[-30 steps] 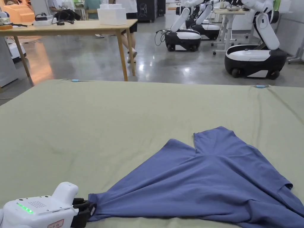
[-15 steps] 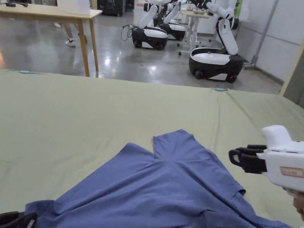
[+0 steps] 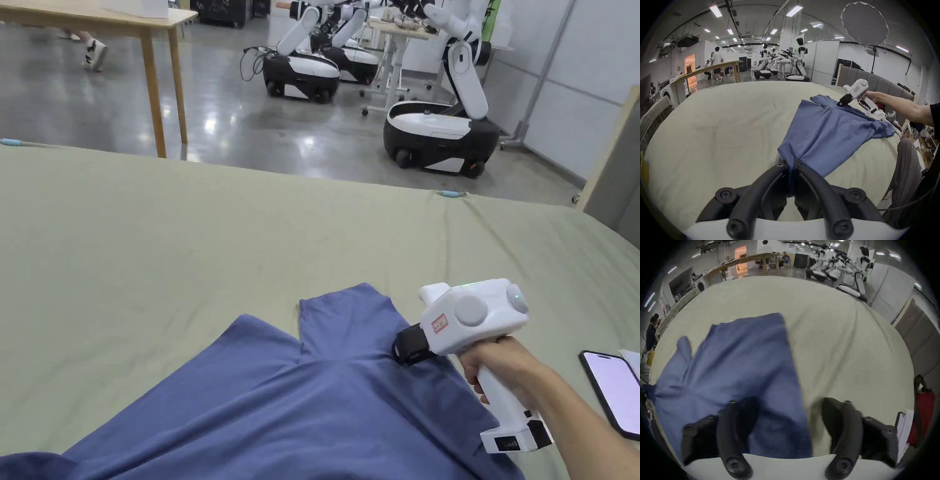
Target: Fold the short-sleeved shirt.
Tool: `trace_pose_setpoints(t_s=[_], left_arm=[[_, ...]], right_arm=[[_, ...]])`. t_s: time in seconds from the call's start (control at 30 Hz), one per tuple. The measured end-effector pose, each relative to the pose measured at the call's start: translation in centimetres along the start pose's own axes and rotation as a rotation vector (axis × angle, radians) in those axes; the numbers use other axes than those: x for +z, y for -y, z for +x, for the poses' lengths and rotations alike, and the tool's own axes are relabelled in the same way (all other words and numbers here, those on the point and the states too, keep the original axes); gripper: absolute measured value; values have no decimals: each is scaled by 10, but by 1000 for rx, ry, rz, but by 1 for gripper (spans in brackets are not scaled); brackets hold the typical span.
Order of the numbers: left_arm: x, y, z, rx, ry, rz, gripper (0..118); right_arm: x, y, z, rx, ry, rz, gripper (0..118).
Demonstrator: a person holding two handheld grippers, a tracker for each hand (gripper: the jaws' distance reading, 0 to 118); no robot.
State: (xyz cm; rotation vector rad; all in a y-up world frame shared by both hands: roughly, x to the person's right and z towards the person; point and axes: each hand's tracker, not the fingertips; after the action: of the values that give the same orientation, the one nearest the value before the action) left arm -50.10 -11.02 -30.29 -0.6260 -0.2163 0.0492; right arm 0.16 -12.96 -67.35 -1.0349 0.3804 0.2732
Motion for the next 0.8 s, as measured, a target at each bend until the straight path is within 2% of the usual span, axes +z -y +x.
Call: trace_pose_setpoints(t_s=[0.03, 0.1, 0.13, 0.17, 0.23, 0.3, 0.4, 0.57, 0.63, 0.7, 0.77, 0.8], left_arm=[[-1, -1, 2, 0, -4, -3, 4], [-2, -1, 1, 3, -2, -3, 4], [-3, -2, 3, 4, 1, -4, 4], [-4, -2, 5, -1, 2, -7, 4], [-5, -4, 7, -24, -14, -12, 4], [-6, -7, 9, -21, -14, -14, 4], [1, -12, 10, -29, -41, 10, 4], [13, -37, 10, 25, -66, 100, 4], [20, -55, 11, 78, -18, 165, 4], [25, -83, 16, 108, 4, 214, 4], [29, -118, 21, 94, -3, 293, 4], [30, -138, 24, 94, -1, 315, 4]], right_arm=[[7, 4, -3, 15, 31, 42, 60], [17, 16, -15, 62, -21, 31, 21], [20, 21, -22, 97, -11, 37, 5], [20, 24, -29, 142, 18, 25, 5], [24, 26, -34, 157, 71, 38, 5], [50, 33, -35, 87, 59, 115, 5], [119, 63, -33, -35, -61, 284, 5], [234, 141, -40, -96, 6, 538, 5], [269, 158, -36, -130, 19, 596, 5], [303, 160, -33, -102, 29, 614, 5], [333, 146, -27, -49, 83, 671, 5], [346, 133, -28, -48, 119, 683, 5]])
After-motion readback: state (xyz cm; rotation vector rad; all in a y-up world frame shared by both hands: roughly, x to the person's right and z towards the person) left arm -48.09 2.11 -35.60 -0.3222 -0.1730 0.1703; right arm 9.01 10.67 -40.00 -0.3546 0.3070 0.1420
